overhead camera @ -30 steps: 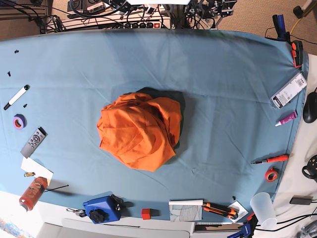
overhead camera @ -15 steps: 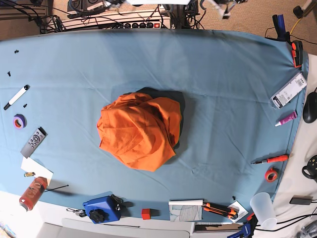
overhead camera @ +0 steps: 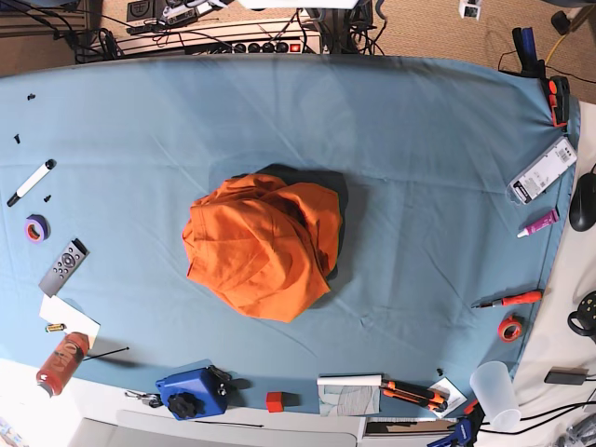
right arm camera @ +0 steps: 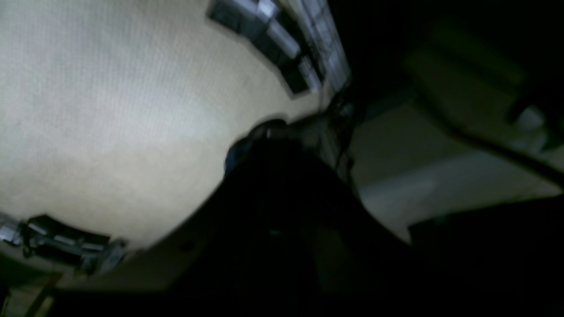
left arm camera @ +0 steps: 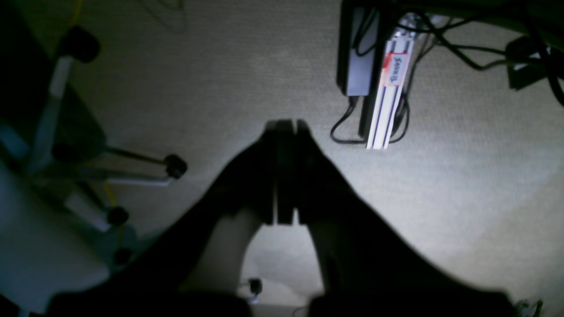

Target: Layout the t-shirt on the table in an organized manner, then fold the t-shirt properly

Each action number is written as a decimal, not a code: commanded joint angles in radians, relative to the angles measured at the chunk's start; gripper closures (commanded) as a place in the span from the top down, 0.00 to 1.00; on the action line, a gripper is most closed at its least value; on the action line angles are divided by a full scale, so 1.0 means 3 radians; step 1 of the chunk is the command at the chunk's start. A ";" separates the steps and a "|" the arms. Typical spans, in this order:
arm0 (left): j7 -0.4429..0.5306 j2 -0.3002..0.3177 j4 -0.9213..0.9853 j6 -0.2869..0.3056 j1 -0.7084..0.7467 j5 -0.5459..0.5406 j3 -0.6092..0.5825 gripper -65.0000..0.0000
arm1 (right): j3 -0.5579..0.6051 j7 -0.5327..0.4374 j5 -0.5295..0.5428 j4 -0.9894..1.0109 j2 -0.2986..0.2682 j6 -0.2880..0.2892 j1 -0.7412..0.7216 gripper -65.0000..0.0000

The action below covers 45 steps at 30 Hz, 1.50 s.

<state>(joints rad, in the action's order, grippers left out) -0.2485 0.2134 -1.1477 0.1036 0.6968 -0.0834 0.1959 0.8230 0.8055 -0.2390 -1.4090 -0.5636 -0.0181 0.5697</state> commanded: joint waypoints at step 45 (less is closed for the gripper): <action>-0.2248 0.0027 -0.2754 -0.0586 0.0996 0.0076 0.0037 0.00 | -0.2770 0.0280 0.0837 -0.3157 -0.0097 0.0104 0.1403 0.00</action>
<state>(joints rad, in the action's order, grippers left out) -0.9230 0.2173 -1.9583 -0.0826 0.9760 -0.0544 0.2062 -0.0002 0.9047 0.0189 -2.3390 -0.5842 0.0204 0.9863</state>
